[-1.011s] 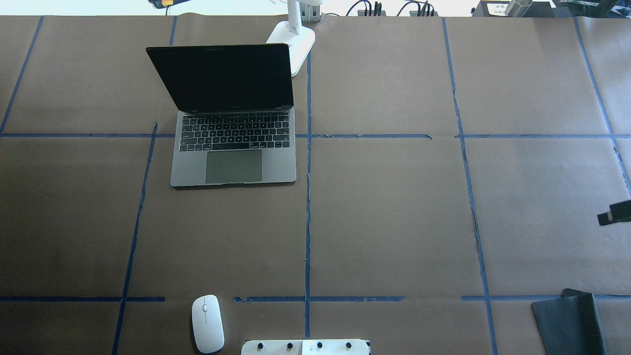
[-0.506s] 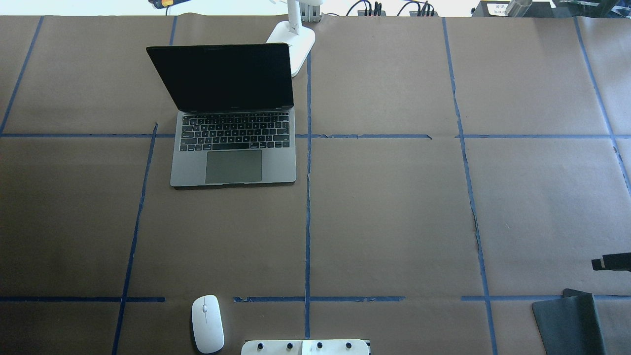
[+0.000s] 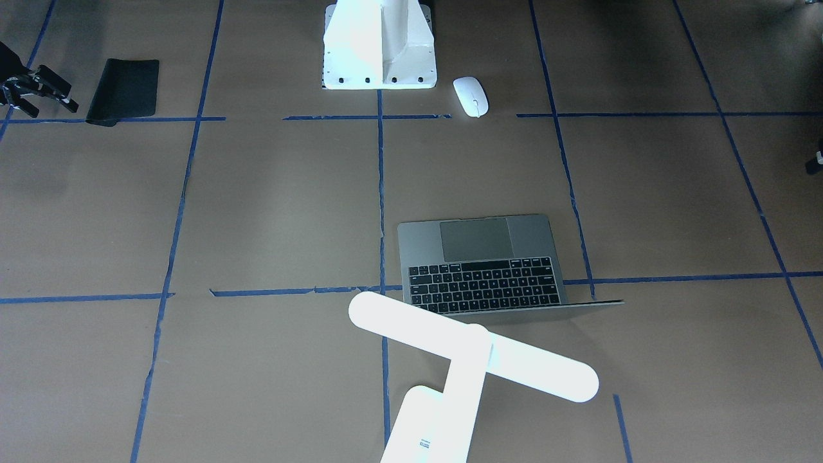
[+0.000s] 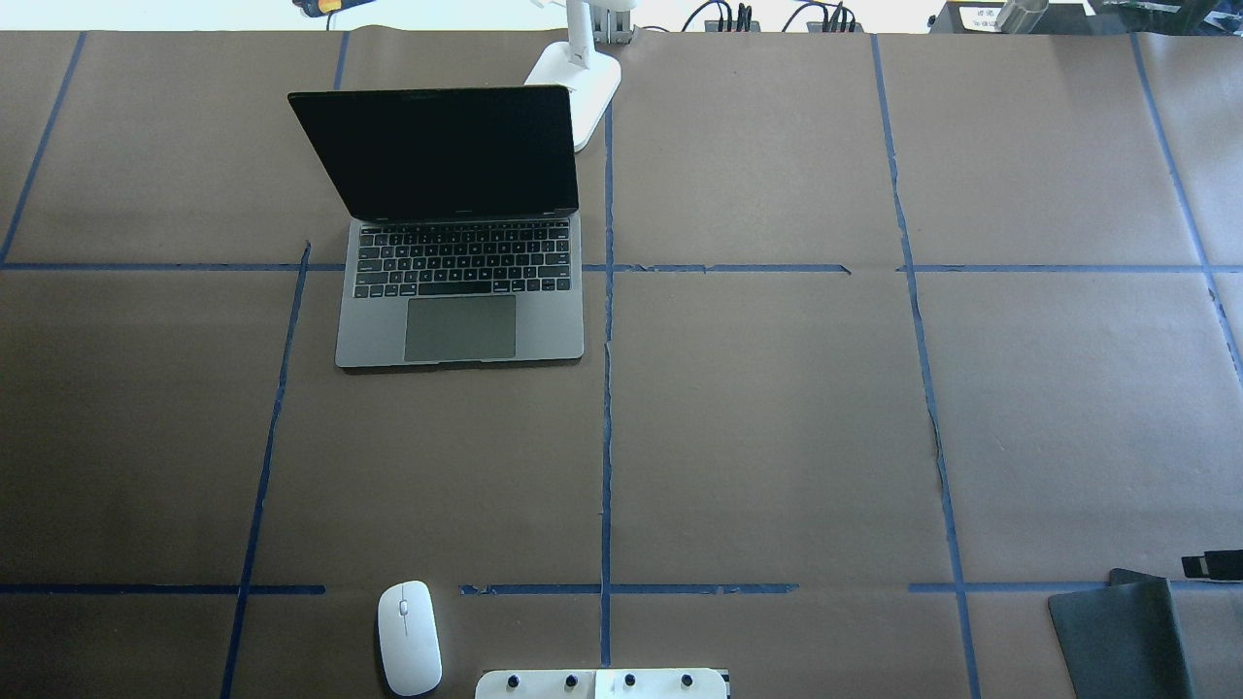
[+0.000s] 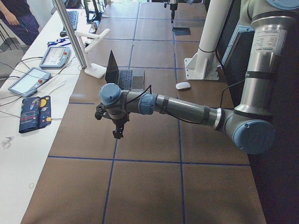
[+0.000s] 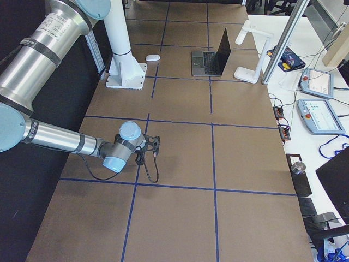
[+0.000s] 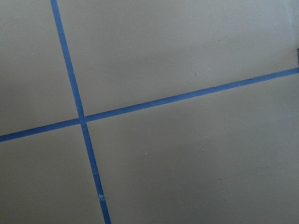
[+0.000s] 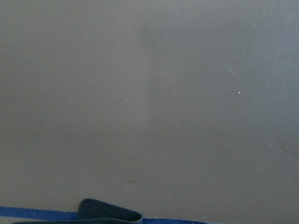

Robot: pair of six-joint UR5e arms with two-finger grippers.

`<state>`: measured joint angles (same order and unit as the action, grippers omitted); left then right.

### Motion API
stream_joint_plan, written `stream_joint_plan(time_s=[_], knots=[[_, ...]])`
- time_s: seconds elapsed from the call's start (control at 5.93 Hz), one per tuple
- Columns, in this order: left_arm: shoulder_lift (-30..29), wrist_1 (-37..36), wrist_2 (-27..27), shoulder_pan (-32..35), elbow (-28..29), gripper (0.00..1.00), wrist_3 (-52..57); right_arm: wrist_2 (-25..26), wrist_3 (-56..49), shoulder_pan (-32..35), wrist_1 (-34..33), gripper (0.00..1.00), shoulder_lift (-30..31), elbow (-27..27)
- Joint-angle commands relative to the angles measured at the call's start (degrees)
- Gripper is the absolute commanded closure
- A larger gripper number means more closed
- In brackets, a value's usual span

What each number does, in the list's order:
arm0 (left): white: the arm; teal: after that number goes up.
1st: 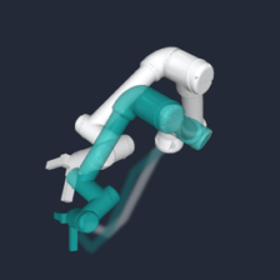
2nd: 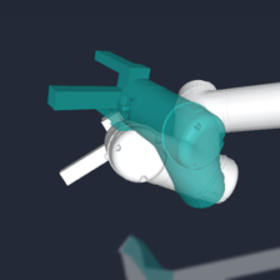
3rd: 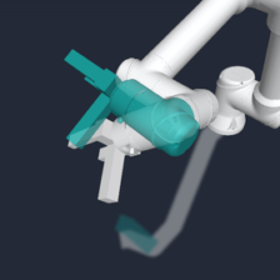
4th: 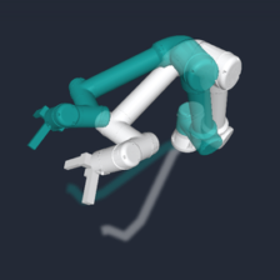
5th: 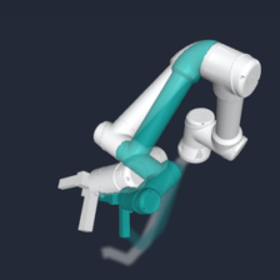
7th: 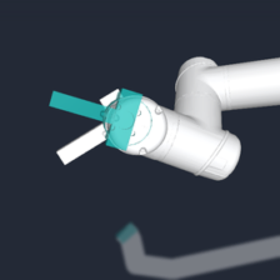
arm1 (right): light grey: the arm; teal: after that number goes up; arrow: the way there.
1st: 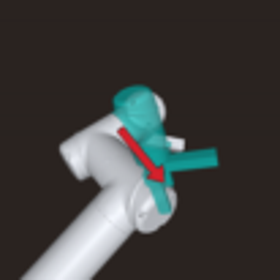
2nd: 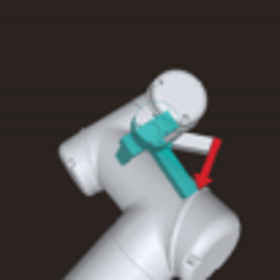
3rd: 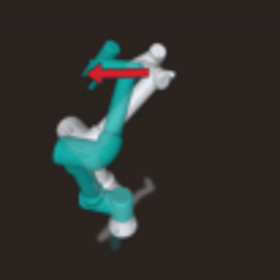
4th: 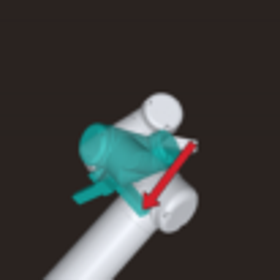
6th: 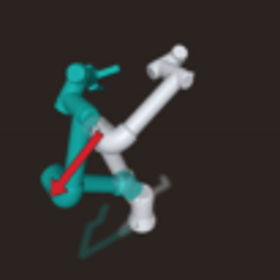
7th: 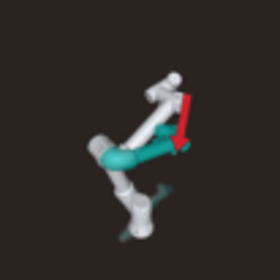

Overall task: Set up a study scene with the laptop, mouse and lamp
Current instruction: 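Reach the right gripper down and grasp the dark grey mouse pad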

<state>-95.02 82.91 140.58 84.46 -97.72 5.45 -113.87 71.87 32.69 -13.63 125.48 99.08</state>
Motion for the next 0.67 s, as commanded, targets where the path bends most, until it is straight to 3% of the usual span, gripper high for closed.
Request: stream_joint_plan(time_s=[0.0, 0.34, 0.51], knots=[[0.01, -0.02, -0.04, 0.00, 0.07, 0.00, 0.09, 8.29, 5.28, -10.07, 0.36, 0.02, 0.12, 0.58], [0.27, 0.06, -0.04, 0.00, -0.02, 0.00, 0.17, 8.58, 5.30, -11.68, 0.27, 0.12, 0.82, 1.47], [0.88, 0.15, 0.04, 0.00, -0.28, 0.00, 0.26, 8.67, 5.30, -12.73, 0.27, 0.22, 0.82, 1.56]])
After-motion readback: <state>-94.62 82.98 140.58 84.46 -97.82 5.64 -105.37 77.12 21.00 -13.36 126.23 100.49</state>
